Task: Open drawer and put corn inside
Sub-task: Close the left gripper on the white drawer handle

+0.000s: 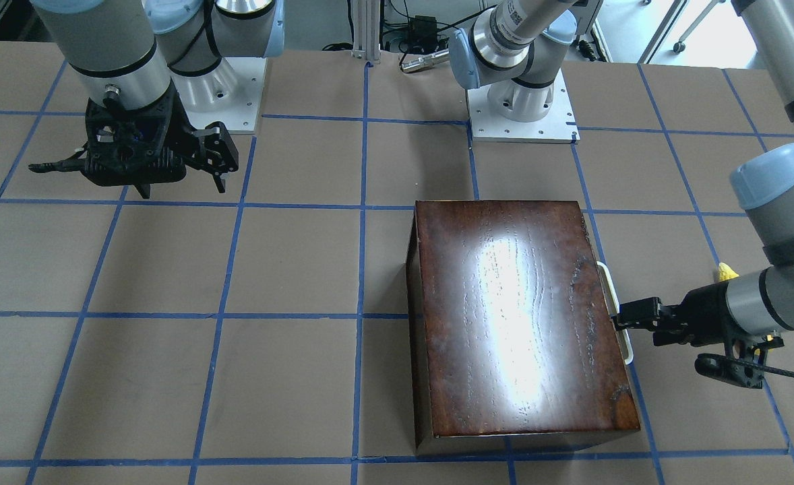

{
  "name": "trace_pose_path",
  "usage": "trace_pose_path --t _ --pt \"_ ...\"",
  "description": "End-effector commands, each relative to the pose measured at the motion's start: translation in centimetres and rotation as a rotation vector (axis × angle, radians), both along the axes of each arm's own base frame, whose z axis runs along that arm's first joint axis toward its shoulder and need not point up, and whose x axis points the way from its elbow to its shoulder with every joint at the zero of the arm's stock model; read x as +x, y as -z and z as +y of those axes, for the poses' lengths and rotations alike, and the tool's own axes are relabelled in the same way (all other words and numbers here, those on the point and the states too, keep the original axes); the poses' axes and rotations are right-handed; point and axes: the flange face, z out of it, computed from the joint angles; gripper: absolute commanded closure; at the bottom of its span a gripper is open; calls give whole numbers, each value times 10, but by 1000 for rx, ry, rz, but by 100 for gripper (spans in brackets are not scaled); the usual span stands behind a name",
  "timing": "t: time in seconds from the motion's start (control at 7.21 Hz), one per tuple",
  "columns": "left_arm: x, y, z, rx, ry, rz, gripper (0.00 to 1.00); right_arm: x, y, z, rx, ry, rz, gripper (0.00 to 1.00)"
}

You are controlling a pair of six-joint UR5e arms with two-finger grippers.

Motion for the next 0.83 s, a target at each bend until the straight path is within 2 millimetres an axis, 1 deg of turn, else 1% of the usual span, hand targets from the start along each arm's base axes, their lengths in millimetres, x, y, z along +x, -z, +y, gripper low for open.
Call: trace_pose_path --t 0.0,0.42,0.69 --pt "3 -3 -4 -37 27 -11 0 0 0 0 0 0 0 0" --pt "7 2 -8 -46 41 -14 0 0 -1 0 -1 0 0 0" --pt "10 2 -8 -57 55 -14 0 0 0 0 0 0 0 0"
